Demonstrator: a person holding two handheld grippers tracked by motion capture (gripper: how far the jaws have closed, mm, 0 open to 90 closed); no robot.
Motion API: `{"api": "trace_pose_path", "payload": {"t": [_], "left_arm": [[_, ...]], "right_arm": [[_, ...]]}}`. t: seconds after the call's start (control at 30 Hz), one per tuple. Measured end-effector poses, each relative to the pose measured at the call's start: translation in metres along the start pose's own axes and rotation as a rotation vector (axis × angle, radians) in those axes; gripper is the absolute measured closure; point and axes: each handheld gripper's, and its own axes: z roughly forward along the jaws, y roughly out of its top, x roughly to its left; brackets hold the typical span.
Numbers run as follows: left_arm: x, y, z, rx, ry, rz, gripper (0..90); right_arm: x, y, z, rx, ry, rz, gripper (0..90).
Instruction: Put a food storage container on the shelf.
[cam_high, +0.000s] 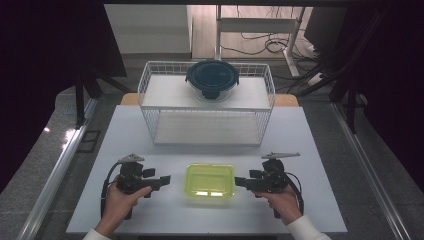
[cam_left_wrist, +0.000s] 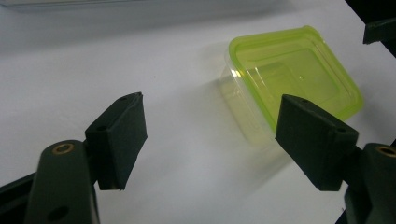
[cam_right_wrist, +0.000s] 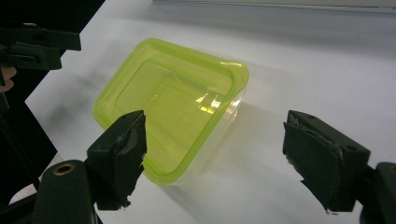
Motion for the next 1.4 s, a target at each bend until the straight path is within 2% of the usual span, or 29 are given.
{"api": "trace_pose_path", "payload": {"t": [0.17, 0.33, 0.47, 0.67, 0.9, 1.07, 1.13, 1.27, 1.4], "left_arm": [[-0.006, 0.008, 0.004, 0.006, -0.013, -0.004, 22.5], [-0.007, 0.013, 0.012, 0.014, -0.07, -0.053, 22.1], [-0.006, 0.016, 0.019, 0.037, -0.119, -0.09, 24.0], [-0.007, 0.019, 0.029, 0.059, -0.153, -0.108, 28.9], [-0.005, 0.021, 0.046, 0.088, -0.174, -0.133, 31.0], [-0.004, 0.019, 0.056, 0.098, -0.21, -0.162, 36.1], [-0.002, 0.018, 0.058, 0.098, -0.223, -0.181, 38.0], [0.0, 0.016, 0.06, 0.107, -0.232, -0.195, 38.2], [0.0, 0.014, 0.065, 0.13, -0.24, -0.192, 40.3]], "right_arm": [[0.001, -0.001, 0.002, -0.012, 0.001, 0.016, 25.6], [0.0, -0.002, 0.007, -0.007, 0.009, 0.044, 28.9], [-0.003, -0.003, 0.012, 0.0, 0.021, 0.084, 31.1], [-0.006, -0.002, 0.018, 0.005, 0.044, 0.114, 35.2], [-0.009, -0.004, 0.028, 0.027, 0.049, 0.141, 37.3], [-0.014, -0.006, 0.033, 0.041, 0.073, 0.183, 40.8], [-0.015, -0.006, 0.034, 0.041, 0.074, 0.184, 41.7], [-0.016, -0.007, 0.037, 0.047, 0.081, 0.188, 44.1], [-0.018, -0.009, 0.041, 0.052, 0.099, 0.219, 47.9]]}}
